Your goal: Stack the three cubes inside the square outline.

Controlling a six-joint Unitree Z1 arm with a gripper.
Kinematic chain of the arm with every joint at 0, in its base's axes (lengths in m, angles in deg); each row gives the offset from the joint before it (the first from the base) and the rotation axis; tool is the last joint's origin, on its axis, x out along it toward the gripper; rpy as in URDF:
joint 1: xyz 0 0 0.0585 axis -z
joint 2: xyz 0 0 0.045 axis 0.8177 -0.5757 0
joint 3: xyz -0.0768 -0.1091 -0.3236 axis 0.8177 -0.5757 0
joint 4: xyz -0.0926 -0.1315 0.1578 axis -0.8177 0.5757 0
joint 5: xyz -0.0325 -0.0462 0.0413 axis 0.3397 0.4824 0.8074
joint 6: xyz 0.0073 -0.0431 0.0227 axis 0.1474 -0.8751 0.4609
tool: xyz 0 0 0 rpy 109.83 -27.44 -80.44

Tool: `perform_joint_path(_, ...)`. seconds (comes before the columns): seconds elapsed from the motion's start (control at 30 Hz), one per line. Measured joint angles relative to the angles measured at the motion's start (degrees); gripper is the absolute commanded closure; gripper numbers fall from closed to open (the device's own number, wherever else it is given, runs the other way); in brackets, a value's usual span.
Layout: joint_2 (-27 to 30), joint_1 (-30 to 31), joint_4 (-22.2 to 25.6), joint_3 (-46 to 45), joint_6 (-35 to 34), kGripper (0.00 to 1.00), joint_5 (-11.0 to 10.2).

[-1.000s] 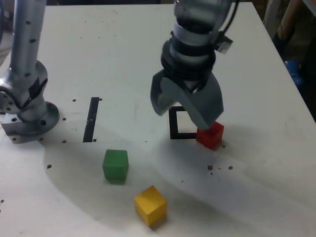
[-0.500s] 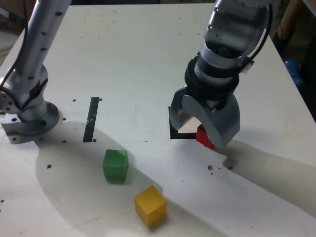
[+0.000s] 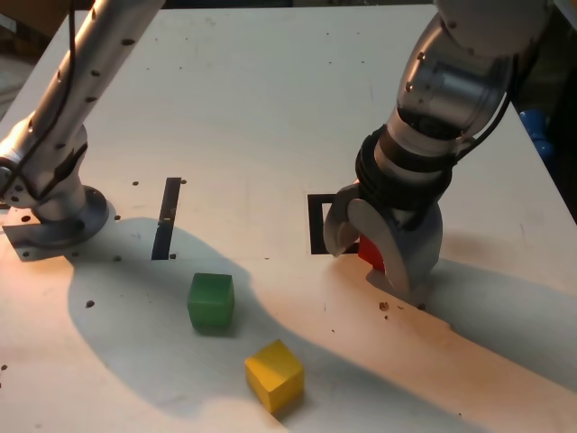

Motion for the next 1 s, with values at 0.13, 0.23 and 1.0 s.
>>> perform_joint_path(0.13,-0.2,0.0,-0.3,0.3,-0.2,0.53,0.0)
perform_joint_path(0.23,-0.2,0.0,-0.3,0.3,-0.3,0.63,-0.3)
perform_joint_path(1.0,0.0,0.0,-0.3,0.5,-5.4,0.67,0.3)
